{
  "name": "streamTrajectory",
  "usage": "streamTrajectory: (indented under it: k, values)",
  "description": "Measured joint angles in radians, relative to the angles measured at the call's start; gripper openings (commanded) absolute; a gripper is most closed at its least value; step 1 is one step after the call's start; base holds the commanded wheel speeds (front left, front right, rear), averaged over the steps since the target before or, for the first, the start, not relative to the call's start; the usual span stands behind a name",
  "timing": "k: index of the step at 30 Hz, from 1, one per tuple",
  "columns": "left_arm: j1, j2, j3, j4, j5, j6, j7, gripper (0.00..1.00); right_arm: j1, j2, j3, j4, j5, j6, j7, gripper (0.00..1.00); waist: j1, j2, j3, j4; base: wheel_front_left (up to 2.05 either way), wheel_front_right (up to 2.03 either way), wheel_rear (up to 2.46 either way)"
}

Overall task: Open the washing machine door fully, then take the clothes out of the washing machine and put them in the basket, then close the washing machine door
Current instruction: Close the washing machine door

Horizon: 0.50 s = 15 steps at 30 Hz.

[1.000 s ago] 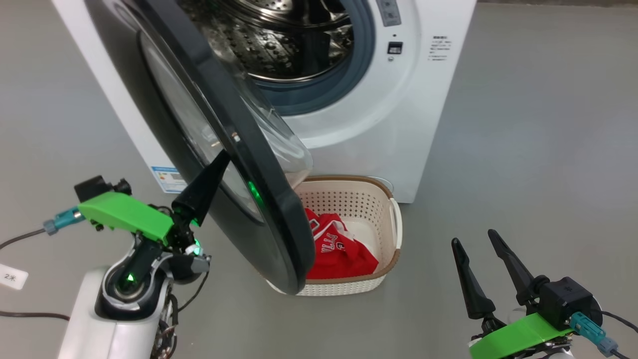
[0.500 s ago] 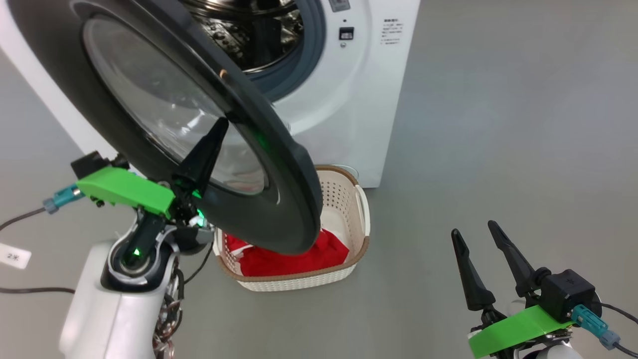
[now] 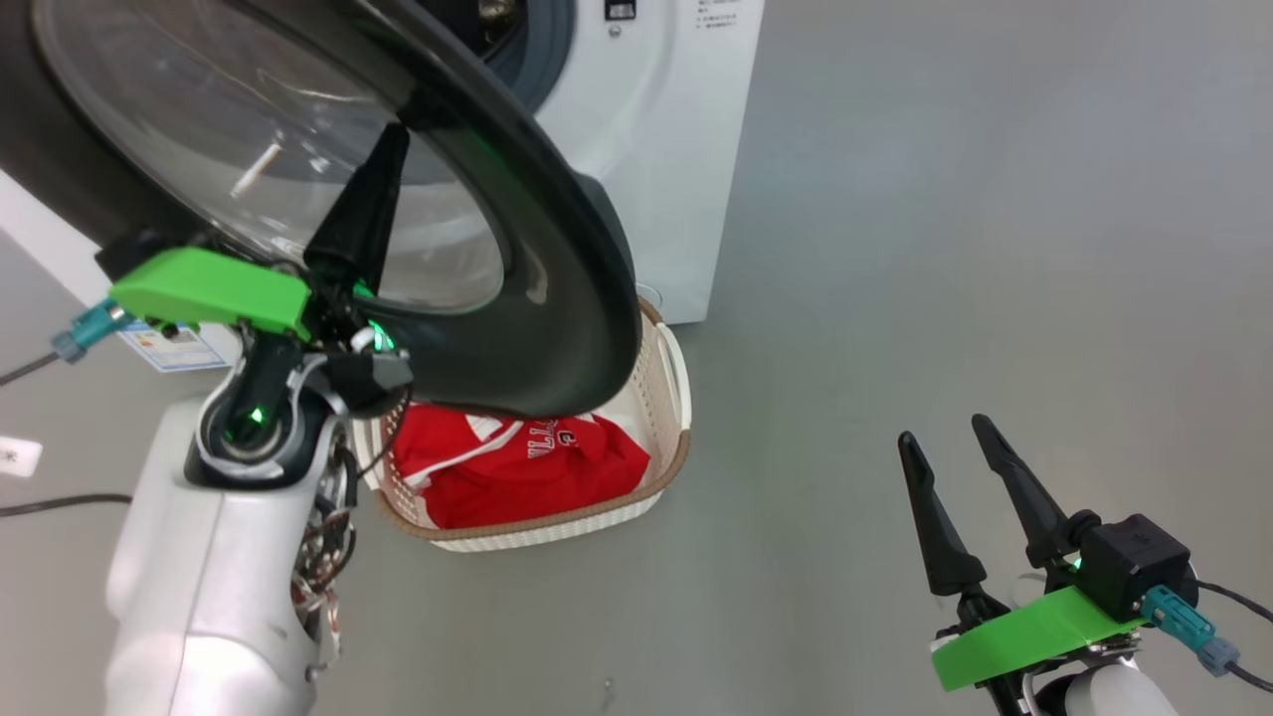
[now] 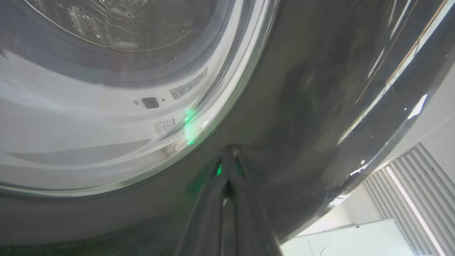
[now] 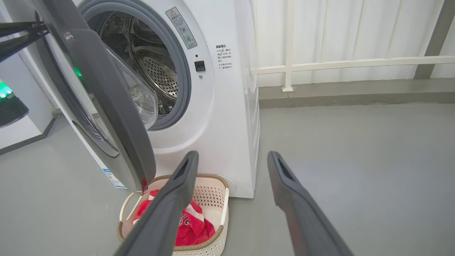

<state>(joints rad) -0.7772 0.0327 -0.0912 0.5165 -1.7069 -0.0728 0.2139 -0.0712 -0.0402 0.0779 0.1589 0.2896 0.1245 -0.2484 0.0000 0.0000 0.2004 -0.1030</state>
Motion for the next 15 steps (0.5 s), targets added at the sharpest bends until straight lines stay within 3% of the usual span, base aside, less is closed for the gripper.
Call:
streamTrajectory:
  k: [15]
  values:
    - [-0.181,-0.002,-0.029,0.086,0.026,-0.034,-0.093,0.0,-0.039,0.0,0.004,-0.01,0.0,0.0,-0.007,1.0,0.0,0.0,0.087,-0.038,0.0,0.0,0.0]
